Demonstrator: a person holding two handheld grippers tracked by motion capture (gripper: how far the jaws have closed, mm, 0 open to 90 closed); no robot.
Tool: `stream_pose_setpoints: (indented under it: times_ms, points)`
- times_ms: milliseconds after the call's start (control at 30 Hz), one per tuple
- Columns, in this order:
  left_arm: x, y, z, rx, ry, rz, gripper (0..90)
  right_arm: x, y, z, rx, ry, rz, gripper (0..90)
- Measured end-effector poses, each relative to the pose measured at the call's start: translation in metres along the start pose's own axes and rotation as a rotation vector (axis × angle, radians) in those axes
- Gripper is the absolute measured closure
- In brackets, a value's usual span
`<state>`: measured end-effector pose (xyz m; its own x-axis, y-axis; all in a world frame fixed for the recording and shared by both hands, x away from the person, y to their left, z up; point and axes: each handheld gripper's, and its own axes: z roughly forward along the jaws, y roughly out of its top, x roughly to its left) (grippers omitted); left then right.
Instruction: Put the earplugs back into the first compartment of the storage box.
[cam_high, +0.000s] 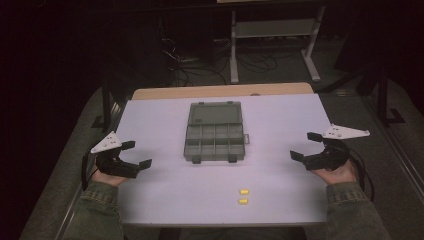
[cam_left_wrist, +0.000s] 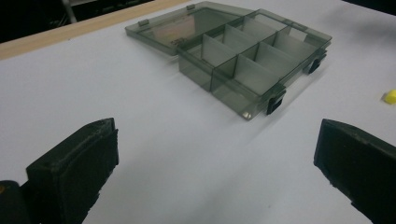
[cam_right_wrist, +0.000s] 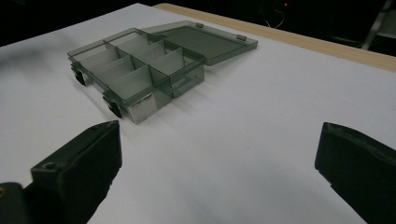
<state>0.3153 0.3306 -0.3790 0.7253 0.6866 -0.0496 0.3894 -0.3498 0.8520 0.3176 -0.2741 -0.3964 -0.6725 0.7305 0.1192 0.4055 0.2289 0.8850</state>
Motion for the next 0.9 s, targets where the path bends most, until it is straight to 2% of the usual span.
stream_pose_setpoints:
  times_ms: [100, 300, 500, 833, 867, 900]
  points:
    - [-0.003, 0.005, 0.001, 0.001, -0.010, 0.015, 0.0, 0.000, 0.000, -0.001, 0.000, 0.001, 0.003, 0.0]
    - [-0.020, 0.027, 0.009, 0.026, -0.056, 0.089, 0.0, -0.001, 0.000, -0.001, -0.003, 0.004, 0.005, 0.0]
    - [-0.035, 0.040, 0.024, 0.062, -0.096, 0.150, 0.0, -0.001, 0.000, -0.001, 0.003, 0.009, 0.006, 0.0]
    - [-0.052, 0.057, 0.043, 0.092, -0.144, 0.207, 0.0, -0.001, -0.001, 0.000, 0.004, 0.012, 0.008, 0.0]
    - [-0.056, 0.059, 0.047, 0.100, -0.153, 0.227, 0.0, -0.001, -0.001, 0.000, 0.004, 0.013, 0.007, 0.0]
    - [-0.058, 0.060, 0.048, 0.101, -0.159, 0.230, 0.0, -0.001, -0.001, 0.000, 0.003, 0.013, 0.006, 0.0]
